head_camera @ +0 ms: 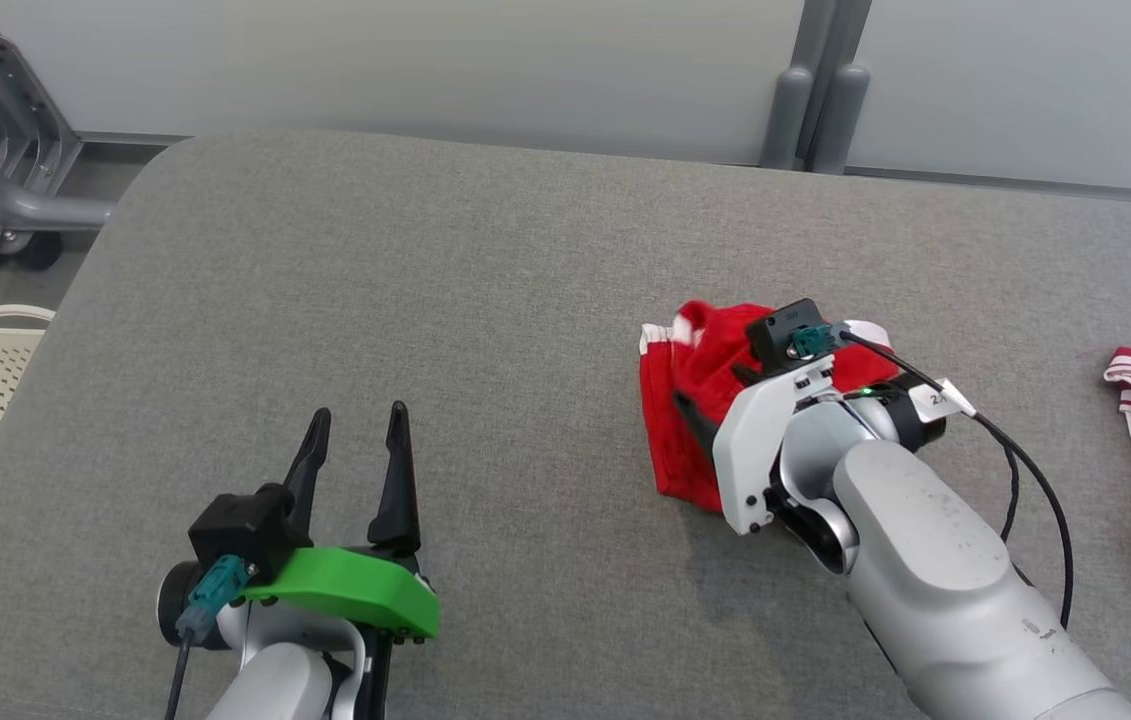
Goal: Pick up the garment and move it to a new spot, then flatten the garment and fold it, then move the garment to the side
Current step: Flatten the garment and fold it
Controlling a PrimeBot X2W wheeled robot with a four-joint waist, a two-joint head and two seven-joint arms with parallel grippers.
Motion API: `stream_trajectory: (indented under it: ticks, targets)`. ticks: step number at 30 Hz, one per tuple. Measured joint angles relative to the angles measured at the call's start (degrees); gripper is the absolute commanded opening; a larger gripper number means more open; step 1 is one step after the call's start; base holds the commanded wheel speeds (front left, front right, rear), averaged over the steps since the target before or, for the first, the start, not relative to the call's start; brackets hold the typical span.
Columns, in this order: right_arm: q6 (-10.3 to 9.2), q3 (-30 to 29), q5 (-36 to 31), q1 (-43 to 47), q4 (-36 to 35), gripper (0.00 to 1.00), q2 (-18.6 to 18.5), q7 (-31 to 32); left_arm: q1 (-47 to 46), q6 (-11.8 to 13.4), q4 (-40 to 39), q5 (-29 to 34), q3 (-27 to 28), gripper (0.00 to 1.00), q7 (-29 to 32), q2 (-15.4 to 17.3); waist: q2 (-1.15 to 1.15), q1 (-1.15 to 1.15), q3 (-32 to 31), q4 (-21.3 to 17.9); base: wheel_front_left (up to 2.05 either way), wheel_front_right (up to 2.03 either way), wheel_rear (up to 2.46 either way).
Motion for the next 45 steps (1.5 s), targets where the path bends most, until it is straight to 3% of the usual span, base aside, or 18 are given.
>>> stream_trajectory:
  ticks: [9,20,21,22,27,36,44,45]
  targets:
    - [0.0,0.5,3.2,-1.3,-2.1,1.0,0.1,-3.9,0.3,0.3,-0.3,-0.2,0.3,1.0,-0.2,0.3,0.0,0.0,-0.6,-1.8,0.0,0.0,0.0]
    - [0.0,-11.0,-0.6,3.2,-8.7,1.0,-0.1,-8.7,1.4,1.0,-1.9,-0.1,-0.4,1.0,-0.1,0.6,0.0,0.0,-0.9,-5.2,0.0,0.0,0.0]
    - [0.0,-11.9,-0.6,4.2,-9.3,0.93,-0.1,-8.7,1.5,1.0,-2.0,-0.1,-0.6,1.0,-0.1,0.5,0.0,0.0,-0.9,-5.5,0.0,0.0,0.0]
    - [0.0,-12.7,-0.6,5.2,-10.0,0.55,-0.1,-8.8,1.6,1.1,-2.2,-0.1,-0.8,1.0,0.1,0.4,0.0,0.0,-0.9,-5.8,0.0,0.0,0.0]
    - [0.0,-15.0,-0.7,9.5,-12.3,0.0,0.0,-9.2,1.7,1.2,-2.5,-0.1,-1.5,1.0,0.1,0.0,0.0,0.0,-0.5,-6.6,0.0,0.0,0.0]
    - [0.0,-16.6,0.0,12.4,-11.5,0.0,0.0,-12.4,1.7,1.0,-2.7,-0.1,-1.9,1.0,0.1,-0.1,0.0,0.0,1.2,-5.3,0.0,0.0,0.0]
    - [0.0,-13.8,-1.3,9.1,-2.4,0.0,0.1,-14.7,1.1,1.0,-2.7,-0.1,-1.8,1.0,0.1,-0.2,0.0,0.0,2.5,-2.5,0.0,0.0,0.0]
    - [0.0,-12.8,-1.2,7.2,1.4,0.0,0.1,-15.3,0.7,1.1,-2.8,-0.1,-1.7,1.0,0.1,-0.2,0.0,0.0,2.9,-1.4,0.0,0.0,0.0]
